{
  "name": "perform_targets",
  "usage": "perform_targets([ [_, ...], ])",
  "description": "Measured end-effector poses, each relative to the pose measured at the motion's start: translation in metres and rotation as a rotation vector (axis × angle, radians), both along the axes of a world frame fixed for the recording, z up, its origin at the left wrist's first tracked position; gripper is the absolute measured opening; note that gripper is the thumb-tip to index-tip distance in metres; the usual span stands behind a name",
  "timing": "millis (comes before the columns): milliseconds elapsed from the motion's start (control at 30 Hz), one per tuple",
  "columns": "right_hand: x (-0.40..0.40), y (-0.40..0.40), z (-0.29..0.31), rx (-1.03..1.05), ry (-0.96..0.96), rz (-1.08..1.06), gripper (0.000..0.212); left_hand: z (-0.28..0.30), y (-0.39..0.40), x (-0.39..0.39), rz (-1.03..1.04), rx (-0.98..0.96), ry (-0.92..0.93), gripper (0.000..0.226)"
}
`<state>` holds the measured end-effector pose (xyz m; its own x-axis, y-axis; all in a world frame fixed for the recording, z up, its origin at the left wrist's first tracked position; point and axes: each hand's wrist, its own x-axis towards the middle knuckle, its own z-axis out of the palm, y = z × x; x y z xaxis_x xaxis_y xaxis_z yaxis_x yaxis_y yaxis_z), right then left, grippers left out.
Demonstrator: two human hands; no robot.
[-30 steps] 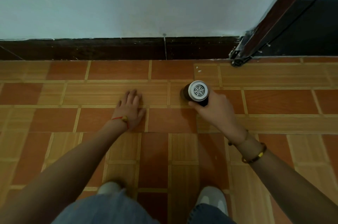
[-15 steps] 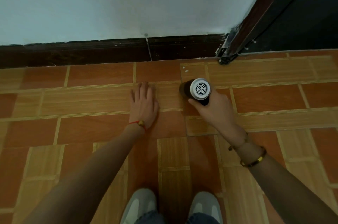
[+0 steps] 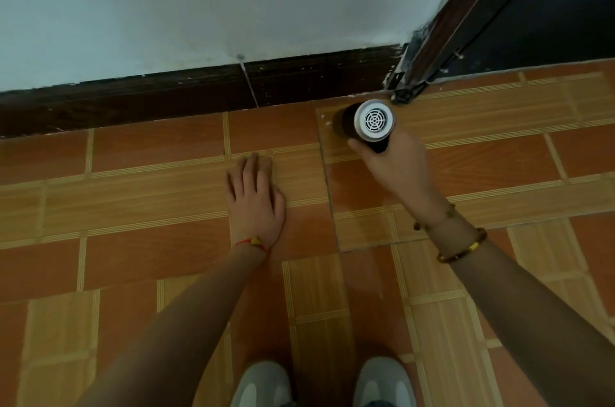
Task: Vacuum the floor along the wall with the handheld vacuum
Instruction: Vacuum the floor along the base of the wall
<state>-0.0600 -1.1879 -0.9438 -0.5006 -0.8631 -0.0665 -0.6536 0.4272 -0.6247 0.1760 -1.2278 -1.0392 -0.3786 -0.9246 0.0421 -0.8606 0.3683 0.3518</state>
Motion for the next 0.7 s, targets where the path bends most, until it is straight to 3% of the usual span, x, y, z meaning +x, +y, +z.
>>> perform_targets([
  [500,-0.005,-0.033,0.004,-0.047,-0.035,0.020,0.061,-0.004,-0.002,0.001,0.009,-0.020,-0.001,0.051],
  [700,0.006,-0.044,0.000,0.011,-0.080,0.134,0.063,-0.003,-0.002,0.001,0.008,-0.021,0.012,0.052],
])
